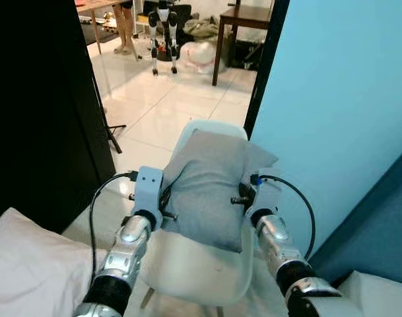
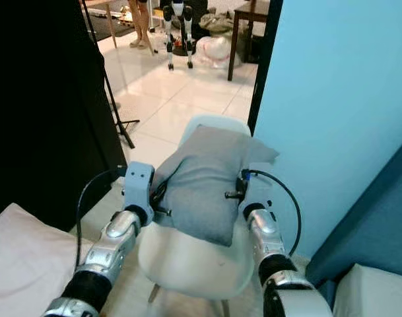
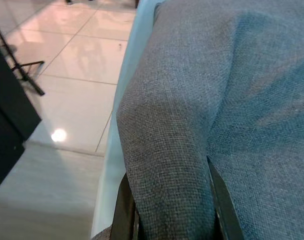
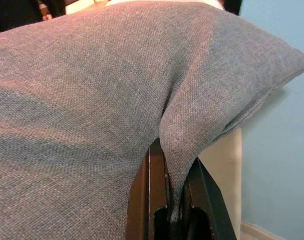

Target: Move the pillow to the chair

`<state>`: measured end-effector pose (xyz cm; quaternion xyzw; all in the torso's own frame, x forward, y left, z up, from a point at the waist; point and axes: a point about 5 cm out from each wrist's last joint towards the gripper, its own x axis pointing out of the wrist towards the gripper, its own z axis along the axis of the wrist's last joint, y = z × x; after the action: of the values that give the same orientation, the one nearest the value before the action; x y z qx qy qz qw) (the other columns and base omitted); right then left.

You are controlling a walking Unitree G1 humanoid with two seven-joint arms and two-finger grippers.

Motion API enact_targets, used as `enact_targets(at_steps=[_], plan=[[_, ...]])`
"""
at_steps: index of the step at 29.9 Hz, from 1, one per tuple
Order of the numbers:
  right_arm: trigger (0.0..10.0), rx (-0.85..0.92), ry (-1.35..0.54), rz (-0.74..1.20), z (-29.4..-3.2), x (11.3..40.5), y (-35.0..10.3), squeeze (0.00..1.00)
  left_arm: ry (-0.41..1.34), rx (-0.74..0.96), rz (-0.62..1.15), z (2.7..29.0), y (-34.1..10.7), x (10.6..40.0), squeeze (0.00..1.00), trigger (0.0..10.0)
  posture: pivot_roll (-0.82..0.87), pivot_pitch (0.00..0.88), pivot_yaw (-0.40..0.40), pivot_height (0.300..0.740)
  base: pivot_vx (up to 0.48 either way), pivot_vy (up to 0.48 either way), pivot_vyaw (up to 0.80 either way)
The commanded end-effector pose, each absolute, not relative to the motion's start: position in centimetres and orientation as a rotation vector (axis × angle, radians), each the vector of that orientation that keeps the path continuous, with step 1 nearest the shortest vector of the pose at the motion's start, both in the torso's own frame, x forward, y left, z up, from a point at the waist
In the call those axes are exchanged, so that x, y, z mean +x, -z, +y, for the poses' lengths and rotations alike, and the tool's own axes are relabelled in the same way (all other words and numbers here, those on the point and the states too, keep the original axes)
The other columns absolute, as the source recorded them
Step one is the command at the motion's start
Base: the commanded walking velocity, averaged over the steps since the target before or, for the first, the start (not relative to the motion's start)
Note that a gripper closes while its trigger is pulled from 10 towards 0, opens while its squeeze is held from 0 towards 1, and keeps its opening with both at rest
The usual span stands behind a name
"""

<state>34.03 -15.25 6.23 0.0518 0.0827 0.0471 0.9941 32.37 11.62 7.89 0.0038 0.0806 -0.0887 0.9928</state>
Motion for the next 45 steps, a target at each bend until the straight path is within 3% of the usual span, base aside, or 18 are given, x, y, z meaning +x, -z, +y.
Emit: enact_targets(at_steps=[1,15,45], plan=[[10.0,0.104,-0.063,0.144,-16.05,34.38,-6.82,0.0,0.133,0.001,0.145,12.23,-8.3,32.77,0.0,10.0,0.0,0.0,-0.04,0.74,0.0,0.0,0.0],[10.0,0.097,-0.071,0.147,-16.01,34.46,-6.86,0.0,0.133,-0.003,0.139,12.15,-8.3,32.83,0.0,10.0,0.0,0.0,-0.041,0.74,0.0,0.0,0.0],[10.0,0.103,-0.084,0.149,-15.76,34.45,-6.79,0.0,0.145,0.053,0.132,12.29,-8.08,32.82,0.0,10.0,0.0,0.0,-0.038,0.656,0.0,0.0,0.0]])
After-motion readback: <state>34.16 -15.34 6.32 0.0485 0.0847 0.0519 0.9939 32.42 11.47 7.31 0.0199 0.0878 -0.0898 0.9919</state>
